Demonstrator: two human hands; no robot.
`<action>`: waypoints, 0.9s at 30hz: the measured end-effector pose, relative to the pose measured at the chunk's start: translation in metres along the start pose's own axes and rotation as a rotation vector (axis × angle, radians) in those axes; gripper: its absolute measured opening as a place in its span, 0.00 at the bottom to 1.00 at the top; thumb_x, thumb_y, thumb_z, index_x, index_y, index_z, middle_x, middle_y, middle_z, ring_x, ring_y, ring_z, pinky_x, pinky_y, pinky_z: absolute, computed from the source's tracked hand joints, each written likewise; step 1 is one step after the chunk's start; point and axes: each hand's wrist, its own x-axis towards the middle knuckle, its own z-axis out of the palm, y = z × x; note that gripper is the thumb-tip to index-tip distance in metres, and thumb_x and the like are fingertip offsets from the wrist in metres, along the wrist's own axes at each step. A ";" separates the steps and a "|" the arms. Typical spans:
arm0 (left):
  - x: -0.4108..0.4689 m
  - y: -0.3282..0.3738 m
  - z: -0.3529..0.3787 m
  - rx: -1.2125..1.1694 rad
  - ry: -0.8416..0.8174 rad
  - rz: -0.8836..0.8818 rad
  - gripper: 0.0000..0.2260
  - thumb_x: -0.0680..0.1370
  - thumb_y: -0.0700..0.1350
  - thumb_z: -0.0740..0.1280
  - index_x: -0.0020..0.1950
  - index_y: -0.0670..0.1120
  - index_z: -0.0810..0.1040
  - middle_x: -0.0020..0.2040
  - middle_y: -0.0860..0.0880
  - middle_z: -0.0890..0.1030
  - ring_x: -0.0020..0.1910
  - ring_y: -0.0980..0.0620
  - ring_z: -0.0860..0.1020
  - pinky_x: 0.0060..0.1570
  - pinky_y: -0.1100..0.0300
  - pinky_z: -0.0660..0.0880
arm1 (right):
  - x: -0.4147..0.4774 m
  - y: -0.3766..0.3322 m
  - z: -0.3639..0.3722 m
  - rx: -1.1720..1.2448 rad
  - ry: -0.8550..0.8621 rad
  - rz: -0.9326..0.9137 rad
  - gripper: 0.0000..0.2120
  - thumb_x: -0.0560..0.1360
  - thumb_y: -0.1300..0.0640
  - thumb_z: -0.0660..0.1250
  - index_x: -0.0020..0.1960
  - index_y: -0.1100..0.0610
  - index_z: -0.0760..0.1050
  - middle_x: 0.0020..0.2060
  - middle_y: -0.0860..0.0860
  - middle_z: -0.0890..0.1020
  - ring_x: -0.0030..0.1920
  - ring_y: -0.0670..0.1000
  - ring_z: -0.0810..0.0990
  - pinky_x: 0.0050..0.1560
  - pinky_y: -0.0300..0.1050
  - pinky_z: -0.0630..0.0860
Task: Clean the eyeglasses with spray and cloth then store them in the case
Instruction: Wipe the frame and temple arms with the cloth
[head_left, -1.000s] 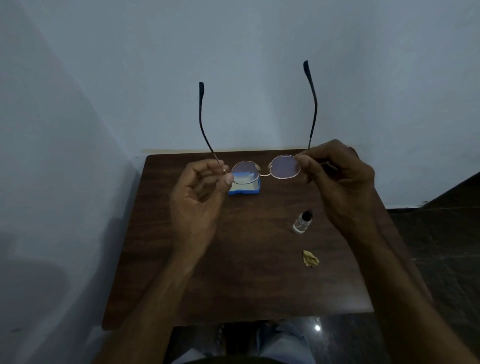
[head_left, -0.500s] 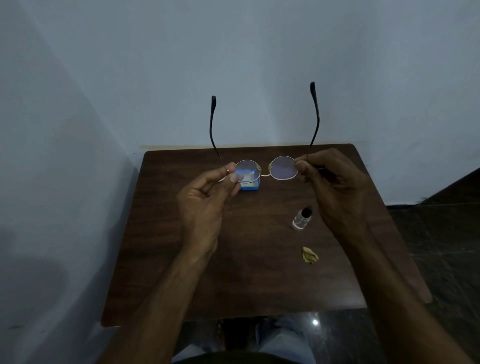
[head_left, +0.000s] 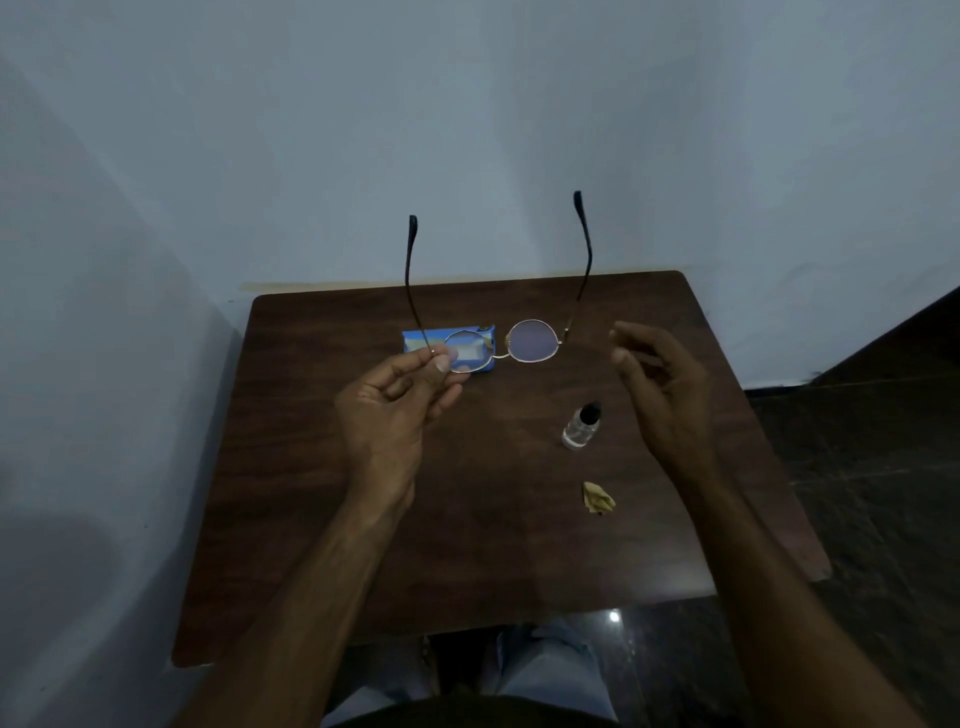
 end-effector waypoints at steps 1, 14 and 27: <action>0.000 -0.001 -0.001 0.002 -0.002 0.005 0.08 0.78 0.35 0.73 0.56 0.38 0.85 0.51 0.41 0.88 0.46 0.47 0.88 0.47 0.60 0.84 | -0.003 0.023 -0.001 -0.045 -0.010 0.063 0.17 0.81 0.59 0.71 0.70 0.54 0.78 0.64 0.48 0.83 0.65 0.47 0.81 0.62 0.52 0.82; 0.001 -0.002 -0.004 0.057 -0.004 0.017 0.10 0.75 0.39 0.74 0.56 0.39 0.85 0.50 0.43 0.89 0.45 0.48 0.88 0.45 0.61 0.84 | -0.051 0.161 0.071 -0.110 -0.208 0.449 0.29 0.75 0.54 0.78 0.72 0.54 0.72 0.62 0.51 0.83 0.62 0.53 0.83 0.63 0.60 0.79; 0.010 -0.001 -0.012 0.008 0.026 -0.025 0.07 0.77 0.36 0.73 0.55 0.40 0.86 0.49 0.44 0.89 0.45 0.50 0.88 0.46 0.61 0.84 | -0.055 0.010 0.067 0.612 -0.240 0.505 0.14 0.78 0.55 0.64 0.63 0.56 0.75 0.46 0.56 0.82 0.47 0.59 0.82 0.53 0.63 0.79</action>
